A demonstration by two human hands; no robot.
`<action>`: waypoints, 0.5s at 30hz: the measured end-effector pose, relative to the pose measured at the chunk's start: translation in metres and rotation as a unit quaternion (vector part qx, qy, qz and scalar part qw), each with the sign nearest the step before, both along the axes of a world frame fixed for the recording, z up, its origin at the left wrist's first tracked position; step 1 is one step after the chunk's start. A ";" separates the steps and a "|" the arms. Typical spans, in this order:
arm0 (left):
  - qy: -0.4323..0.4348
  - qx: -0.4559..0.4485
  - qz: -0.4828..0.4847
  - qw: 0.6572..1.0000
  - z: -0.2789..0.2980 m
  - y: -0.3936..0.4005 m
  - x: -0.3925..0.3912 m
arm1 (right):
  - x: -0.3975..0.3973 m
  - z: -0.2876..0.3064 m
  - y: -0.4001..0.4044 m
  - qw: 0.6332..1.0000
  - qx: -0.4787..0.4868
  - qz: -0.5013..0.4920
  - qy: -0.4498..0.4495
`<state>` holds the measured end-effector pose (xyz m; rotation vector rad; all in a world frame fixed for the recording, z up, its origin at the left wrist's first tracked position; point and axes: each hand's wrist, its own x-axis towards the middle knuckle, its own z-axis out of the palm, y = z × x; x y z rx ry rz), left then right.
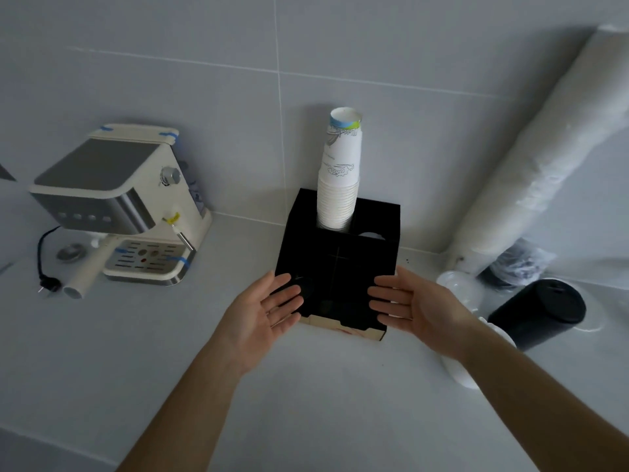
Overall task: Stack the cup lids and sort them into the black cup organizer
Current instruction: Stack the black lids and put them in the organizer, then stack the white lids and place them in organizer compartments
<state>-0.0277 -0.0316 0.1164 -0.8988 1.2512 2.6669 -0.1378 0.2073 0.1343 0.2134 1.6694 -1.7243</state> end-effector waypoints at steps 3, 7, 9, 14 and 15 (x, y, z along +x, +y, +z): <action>-0.003 -0.013 -0.009 1.000 0.003 0.015 0.001 | 0.009 0.006 0.028 0.999 -0.028 -0.035 -0.001; -0.013 -0.030 -0.031 0.999 0.000 0.041 -0.003 | 0.022 0.008 0.069 0.995 -0.042 -0.088 0.012; -0.018 -0.033 -0.042 0.998 -0.002 0.056 -0.007 | 0.027 0.008 0.091 0.993 -0.040 -0.113 0.021; -0.027 -0.039 -0.067 0.997 -0.007 0.089 -0.018 | 0.029 0.010 0.142 0.983 -0.037 -0.177 0.027; -0.030 -0.039 -0.072 0.996 -0.008 0.097 -0.021 | 0.029 0.009 0.153 0.981 -0.037 -0.188 0.028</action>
